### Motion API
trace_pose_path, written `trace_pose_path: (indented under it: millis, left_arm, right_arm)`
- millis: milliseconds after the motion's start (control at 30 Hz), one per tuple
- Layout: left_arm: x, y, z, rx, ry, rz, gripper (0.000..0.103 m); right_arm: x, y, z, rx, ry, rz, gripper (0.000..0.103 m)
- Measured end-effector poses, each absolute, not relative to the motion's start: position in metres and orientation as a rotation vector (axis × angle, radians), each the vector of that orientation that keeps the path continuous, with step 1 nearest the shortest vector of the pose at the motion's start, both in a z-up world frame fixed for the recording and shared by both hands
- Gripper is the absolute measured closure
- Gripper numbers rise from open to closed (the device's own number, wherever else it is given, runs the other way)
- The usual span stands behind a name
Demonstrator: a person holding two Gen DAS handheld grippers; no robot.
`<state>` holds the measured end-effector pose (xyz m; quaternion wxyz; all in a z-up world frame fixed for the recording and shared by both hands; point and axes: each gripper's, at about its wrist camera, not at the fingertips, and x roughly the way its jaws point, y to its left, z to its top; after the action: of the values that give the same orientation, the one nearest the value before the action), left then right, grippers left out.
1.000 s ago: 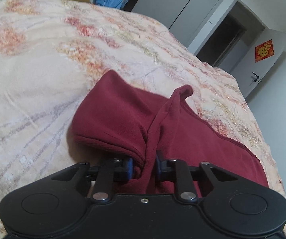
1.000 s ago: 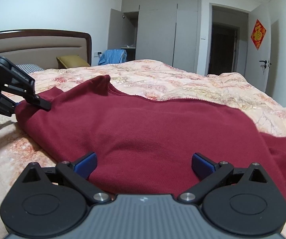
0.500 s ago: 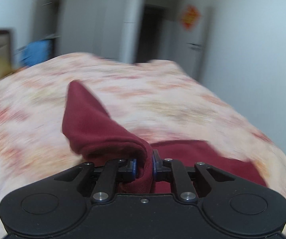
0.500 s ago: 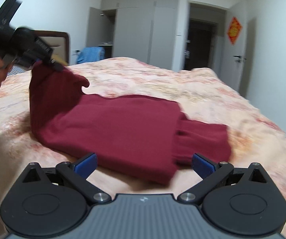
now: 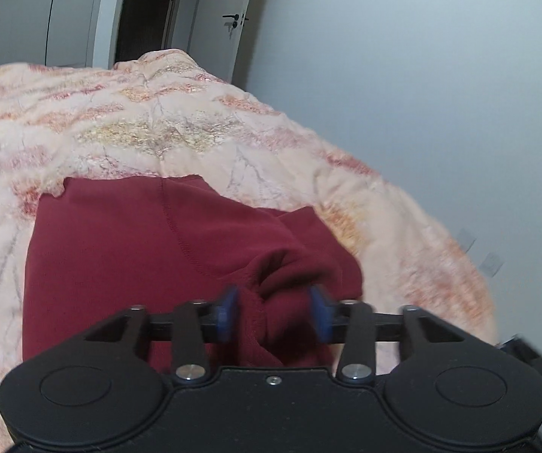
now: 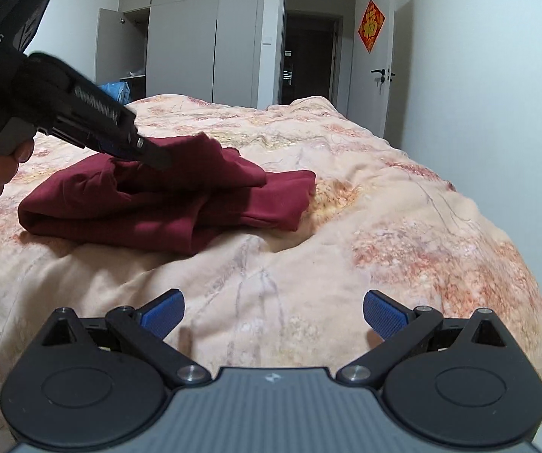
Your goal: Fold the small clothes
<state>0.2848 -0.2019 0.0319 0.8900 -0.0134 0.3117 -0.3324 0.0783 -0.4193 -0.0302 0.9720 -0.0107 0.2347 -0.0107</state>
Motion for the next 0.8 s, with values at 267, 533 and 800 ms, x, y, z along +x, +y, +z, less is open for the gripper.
trace_pose_path:
  millis: [267, 533, 800]
  left_arm:
    - [0.281, -0.175, 0.06, -0.087, 0.572, -0.546, 0.001]
    - [0.292, -0.118, 0.051, -0.132, 0.602, -0.225, 0.001]
    - [0.314, -0.08, 0.023, -0.206, 0.718, -0.108, 0.001]
  right_arm:
    - [0.091, -0.415, -0.026, 0.034, 0.444, 0.011, 0.0]
    - [0.12, -0.419, -0.003, 0.192, 0.4, 0.007, 0.0]
    - [0.183, -0.417, 0.016, 0.252, 0.503, 0.011, 0.0]
